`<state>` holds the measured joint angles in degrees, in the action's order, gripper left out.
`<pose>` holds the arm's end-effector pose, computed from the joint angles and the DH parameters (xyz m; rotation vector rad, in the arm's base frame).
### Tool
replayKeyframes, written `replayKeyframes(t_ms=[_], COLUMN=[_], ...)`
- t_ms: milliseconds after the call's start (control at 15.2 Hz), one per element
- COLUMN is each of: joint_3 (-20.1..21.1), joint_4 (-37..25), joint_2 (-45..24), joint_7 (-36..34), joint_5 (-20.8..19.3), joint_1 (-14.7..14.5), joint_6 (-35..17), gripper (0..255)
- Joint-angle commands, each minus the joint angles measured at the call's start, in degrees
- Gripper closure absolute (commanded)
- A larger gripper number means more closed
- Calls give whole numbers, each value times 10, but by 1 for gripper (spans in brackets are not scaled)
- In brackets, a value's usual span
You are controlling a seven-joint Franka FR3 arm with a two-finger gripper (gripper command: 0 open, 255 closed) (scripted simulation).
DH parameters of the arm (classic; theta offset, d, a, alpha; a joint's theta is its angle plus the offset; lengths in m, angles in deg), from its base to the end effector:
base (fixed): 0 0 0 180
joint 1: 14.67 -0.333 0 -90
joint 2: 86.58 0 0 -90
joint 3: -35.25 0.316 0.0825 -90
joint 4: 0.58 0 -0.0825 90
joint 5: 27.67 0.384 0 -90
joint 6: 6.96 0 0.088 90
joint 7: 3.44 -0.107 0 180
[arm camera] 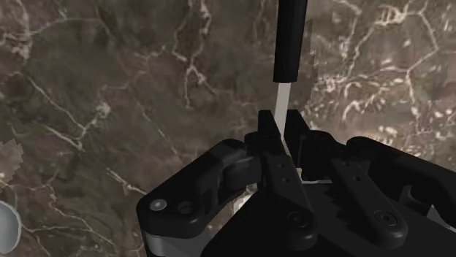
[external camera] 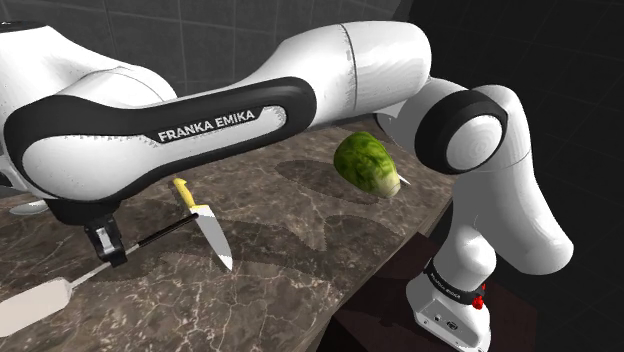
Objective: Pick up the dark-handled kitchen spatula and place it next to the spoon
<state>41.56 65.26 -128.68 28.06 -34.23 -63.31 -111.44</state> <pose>0.4543 0.5909 0.3622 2.2489 2.1256 -0.0746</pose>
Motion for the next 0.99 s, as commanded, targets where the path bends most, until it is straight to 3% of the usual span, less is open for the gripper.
replayKeyframes(t_ms=[0, 528, 594, 924], joint_3=[0, 0, 0, 0], joint_4=[12, 12, 12, 12], joint_2=[-3, -3, -3, -3], joint_7=[-1, -1, -1, -1], joint_5=[-1, -1, -1, -1], joint_1=[0, 0, 0, 0], joint_6=[-15, -15, -15, -15], gripper=[255, 255, 0, 0])
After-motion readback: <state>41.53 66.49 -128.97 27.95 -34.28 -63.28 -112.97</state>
